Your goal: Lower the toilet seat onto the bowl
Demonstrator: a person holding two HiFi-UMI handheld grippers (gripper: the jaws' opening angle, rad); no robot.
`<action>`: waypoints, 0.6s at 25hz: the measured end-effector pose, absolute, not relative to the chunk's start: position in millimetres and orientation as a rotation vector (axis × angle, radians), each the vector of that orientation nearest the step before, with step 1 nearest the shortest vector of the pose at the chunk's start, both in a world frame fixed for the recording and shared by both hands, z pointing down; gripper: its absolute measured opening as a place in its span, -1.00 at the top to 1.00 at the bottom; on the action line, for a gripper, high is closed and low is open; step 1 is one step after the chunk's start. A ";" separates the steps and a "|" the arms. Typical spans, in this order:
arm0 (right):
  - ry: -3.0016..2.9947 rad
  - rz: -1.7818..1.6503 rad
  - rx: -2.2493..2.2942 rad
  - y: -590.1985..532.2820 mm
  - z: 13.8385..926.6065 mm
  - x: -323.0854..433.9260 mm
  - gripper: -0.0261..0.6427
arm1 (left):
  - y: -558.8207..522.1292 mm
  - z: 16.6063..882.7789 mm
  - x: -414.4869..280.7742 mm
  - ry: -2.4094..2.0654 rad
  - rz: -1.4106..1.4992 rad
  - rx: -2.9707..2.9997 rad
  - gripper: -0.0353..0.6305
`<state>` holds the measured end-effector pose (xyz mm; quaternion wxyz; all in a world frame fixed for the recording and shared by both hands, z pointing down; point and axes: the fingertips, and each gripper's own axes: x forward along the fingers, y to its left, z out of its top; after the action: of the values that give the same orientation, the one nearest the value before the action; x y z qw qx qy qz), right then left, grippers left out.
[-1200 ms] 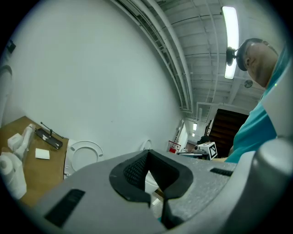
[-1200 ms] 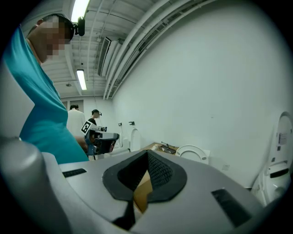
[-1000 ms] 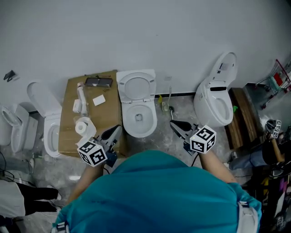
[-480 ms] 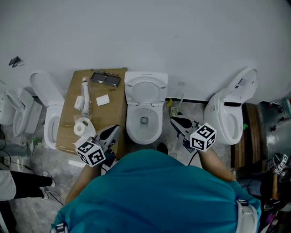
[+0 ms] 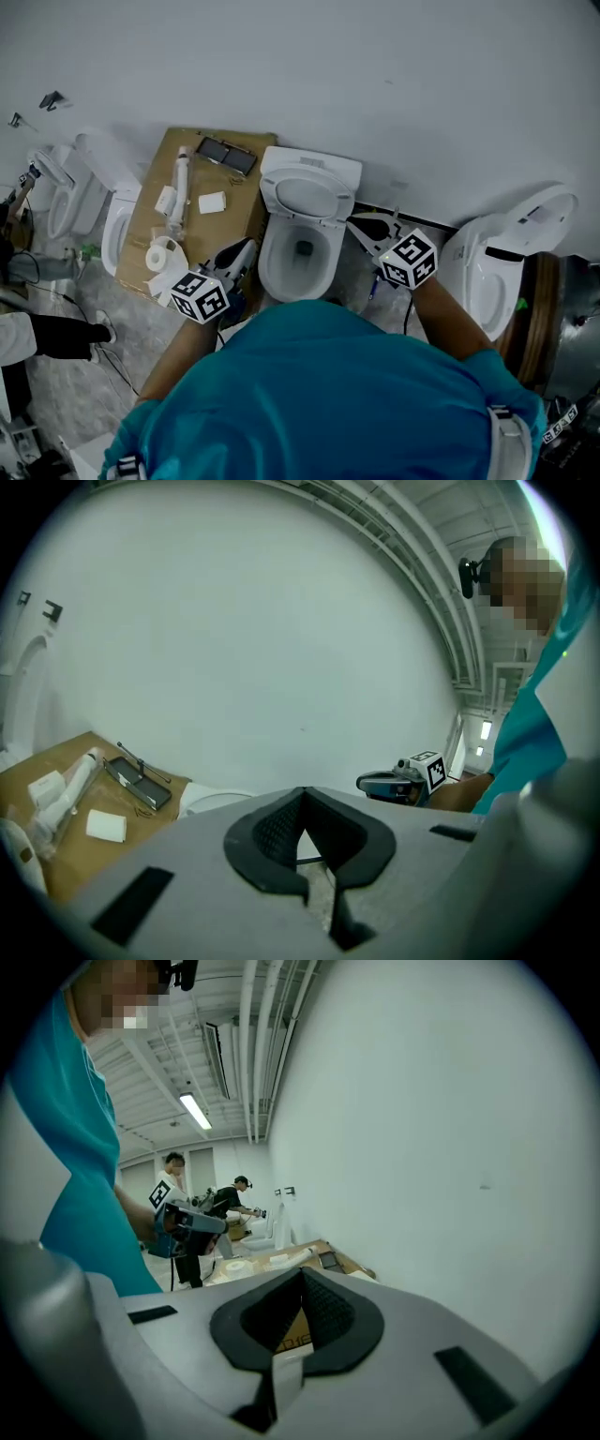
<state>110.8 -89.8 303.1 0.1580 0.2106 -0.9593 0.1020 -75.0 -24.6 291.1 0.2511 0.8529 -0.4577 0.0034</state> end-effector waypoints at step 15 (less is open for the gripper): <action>-2.481 0.150 0.734 -205.1 419.3 63.8 0.65 | -185.9 395.2 -81.9 -1.188 0.576 2.530 0.81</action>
<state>63.8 -205.1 419.3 0.2716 0.2725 -0.9213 0.0558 -81.9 -185.9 395.2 0.1435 0.8774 -0.4119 0.1998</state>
